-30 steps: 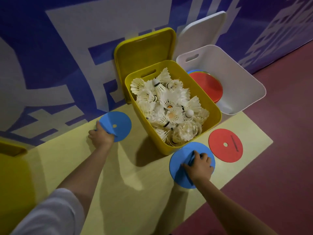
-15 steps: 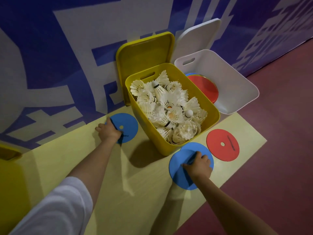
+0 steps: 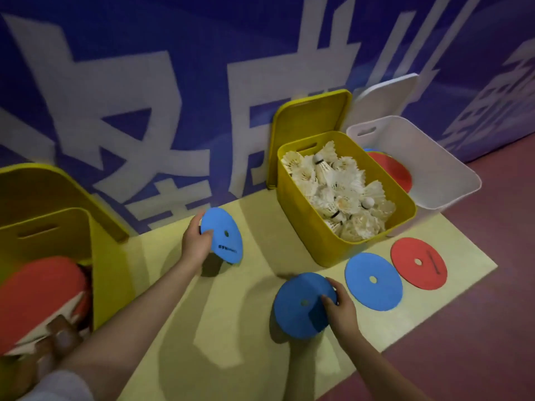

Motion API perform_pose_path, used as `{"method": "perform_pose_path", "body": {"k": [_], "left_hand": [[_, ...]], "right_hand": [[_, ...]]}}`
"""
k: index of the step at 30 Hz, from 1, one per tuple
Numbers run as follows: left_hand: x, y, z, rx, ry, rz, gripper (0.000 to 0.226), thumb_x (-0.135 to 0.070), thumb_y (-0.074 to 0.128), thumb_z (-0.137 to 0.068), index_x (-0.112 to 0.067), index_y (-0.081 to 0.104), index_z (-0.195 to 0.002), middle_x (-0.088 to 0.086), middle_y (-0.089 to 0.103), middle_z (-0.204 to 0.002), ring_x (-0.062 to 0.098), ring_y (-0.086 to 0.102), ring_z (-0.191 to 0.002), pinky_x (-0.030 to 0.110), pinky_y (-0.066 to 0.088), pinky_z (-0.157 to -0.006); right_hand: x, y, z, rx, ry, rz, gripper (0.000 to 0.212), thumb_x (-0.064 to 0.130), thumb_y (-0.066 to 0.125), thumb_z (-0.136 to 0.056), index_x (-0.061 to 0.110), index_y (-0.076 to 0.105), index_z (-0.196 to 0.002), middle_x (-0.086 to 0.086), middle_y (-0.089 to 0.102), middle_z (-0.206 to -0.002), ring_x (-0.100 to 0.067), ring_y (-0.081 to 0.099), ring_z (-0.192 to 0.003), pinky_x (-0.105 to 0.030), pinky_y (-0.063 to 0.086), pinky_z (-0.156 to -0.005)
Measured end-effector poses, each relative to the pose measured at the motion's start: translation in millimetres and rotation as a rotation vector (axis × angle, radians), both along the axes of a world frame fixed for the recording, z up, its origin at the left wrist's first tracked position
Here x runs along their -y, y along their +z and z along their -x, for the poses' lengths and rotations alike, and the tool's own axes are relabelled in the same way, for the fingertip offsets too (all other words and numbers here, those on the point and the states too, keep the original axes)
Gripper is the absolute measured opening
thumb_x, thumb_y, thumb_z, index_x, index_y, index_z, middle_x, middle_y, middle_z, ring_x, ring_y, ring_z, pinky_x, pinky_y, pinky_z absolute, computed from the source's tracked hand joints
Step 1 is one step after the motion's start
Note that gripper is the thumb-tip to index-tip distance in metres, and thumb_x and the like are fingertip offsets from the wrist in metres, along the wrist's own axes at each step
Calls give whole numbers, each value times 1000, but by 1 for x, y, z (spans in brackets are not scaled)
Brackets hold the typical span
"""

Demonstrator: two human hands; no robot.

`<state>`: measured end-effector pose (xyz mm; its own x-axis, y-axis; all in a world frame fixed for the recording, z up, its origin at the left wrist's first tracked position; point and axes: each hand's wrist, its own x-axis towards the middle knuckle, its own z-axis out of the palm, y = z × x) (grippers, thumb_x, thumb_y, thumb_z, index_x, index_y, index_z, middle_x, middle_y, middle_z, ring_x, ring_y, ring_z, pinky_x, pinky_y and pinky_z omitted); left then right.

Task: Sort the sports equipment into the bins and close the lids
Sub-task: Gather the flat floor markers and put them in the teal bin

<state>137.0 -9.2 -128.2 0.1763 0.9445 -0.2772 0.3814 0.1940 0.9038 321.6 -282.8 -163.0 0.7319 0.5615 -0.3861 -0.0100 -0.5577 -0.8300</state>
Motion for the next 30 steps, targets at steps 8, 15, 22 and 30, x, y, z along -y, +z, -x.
{"method": "perform_pose_path", "body": {"k": [8, 15, 22, 30], "left_hand": [[7, 111, 147, 194, 43, -272, 41, 1, 47, -94, -18, 52, -130, -2, 57, -122, 16, 55, -110, 31, 47, -87], [-8, 165, 322, 165, 307, -409, 40, -1, 48, -91, -24, 57, -123, 4, 59, -125, 23, 57, -109, 41, 49, -90], [-9, 145, 490, -78, 503, -358, 44, -1, 44, -89, -18, 54, -128, 6, 55, -122, 24, 53, -99, 38, 46, -81], [-26, 65, 560, -318, 298, -173, 45, 0, 50, -90, -13, 50, -133, 14, 55, -129, 31, 55, -106, 32, 43, -83]], "right_hand": [[-118, 84, 104, -71, 28, -378, 38, 6, 50, -94, 13, 49, -132, -4, 53, -125, -21, 50, -112, -35, 42, -91], [-178, 147, 234, -122, 113, -588, 32, 7, 50, -93, 22, 53, -121, 0, 54, -121, -20, 53, -109, -35, 44, -88], [-207, 156, 362, -162, 286, -620, 29, 11, 49, -95, 27, 52, -119, -1, 55, -122, -21, 55, -111, -42, 50, -93], [-238, 149, 460, -162, 381, -588, 30, 8, 50, -95, 24, 54, -120, -2, 54, -121, -21, 52, -109, -25, 49, -76]]}}
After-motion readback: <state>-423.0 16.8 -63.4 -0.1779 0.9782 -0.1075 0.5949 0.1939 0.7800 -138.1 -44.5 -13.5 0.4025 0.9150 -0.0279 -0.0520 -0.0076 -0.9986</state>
